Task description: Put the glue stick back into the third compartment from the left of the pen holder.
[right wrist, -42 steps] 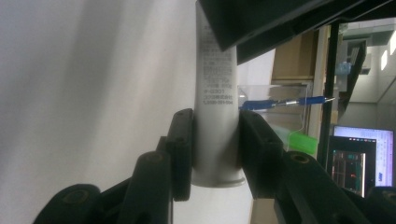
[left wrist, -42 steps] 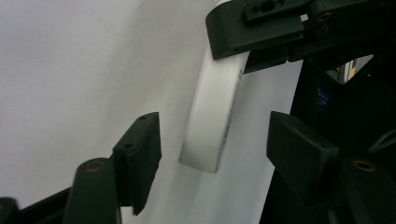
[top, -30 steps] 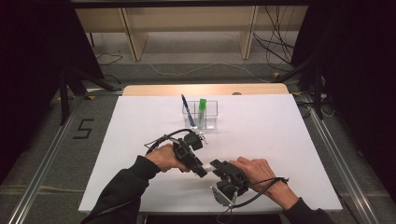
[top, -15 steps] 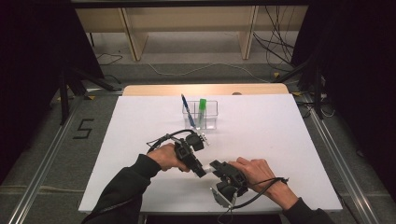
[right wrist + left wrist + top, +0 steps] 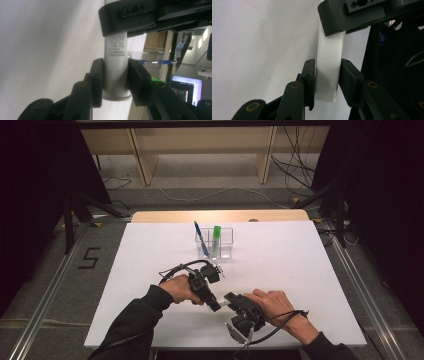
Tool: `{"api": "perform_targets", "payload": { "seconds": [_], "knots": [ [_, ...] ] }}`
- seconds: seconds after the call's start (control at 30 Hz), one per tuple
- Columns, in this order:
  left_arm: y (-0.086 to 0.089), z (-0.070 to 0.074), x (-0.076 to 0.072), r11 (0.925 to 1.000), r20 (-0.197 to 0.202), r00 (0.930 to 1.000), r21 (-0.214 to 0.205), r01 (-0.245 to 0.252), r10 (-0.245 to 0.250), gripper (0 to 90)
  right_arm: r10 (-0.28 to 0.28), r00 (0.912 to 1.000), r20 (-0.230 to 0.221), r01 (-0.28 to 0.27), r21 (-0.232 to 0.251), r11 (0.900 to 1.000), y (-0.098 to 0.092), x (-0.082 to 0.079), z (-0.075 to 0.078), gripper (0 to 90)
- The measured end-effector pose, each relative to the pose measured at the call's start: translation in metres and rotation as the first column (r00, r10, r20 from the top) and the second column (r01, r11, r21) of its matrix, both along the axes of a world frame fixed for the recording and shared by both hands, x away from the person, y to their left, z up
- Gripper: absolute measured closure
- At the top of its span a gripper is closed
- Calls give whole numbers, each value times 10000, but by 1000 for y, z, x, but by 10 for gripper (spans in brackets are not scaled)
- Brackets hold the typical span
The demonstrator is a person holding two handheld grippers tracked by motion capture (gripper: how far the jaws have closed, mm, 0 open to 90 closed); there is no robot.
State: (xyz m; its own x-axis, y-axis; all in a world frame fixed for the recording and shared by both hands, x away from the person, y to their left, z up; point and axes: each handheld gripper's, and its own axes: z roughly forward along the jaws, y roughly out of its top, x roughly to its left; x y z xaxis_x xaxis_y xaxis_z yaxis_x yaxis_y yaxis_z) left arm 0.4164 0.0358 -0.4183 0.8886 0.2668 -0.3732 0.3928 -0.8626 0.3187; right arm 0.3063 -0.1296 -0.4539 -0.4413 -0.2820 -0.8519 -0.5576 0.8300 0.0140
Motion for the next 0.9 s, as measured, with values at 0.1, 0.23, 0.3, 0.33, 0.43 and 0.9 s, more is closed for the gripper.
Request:
{"api": "perform_targets", "payload": {
  "seconds": [0.1, 0.23, 0.3, 0.33, 0.43, 0.9],
  "knots": [
    [0, 0, 0, 10000, -72, 10000, -14, 55, -55, 686, 36, 9999, 95, -36, -38, 10000, 0, 0, -1, 677],
    [-1, 0, -1, 10000, -143, 9999, -49, 40, -40, 698, 108, 9998, 159, -106, -104, 9999, 0, 0, -1, 676],
    [-1, 0, -1, 10000, -155, 9999, -95, 10, -12, 702, 123, 9998, 182, -121, -74, 9999, 0, 0, -1, 676],
    [0, 0, -1, 9999, -165, 9999, -105, 9, -11, 703, 123, 9997, 192, -122, -76, 9999, 0, 0, -1, 676],
    [0, 1, -1, 9998, -228, 9997, -184, -16, 12, 706, 169, 9997, 200, -167, -85, 9998, -1, 0, 0, 672],
    [12, 6, 2, 9962, -39, 9979, -591, -642, 640, 709, -608, 9963, -615, 676, 1144, 9911, -15, 6, 23, 497]
  ]
}}
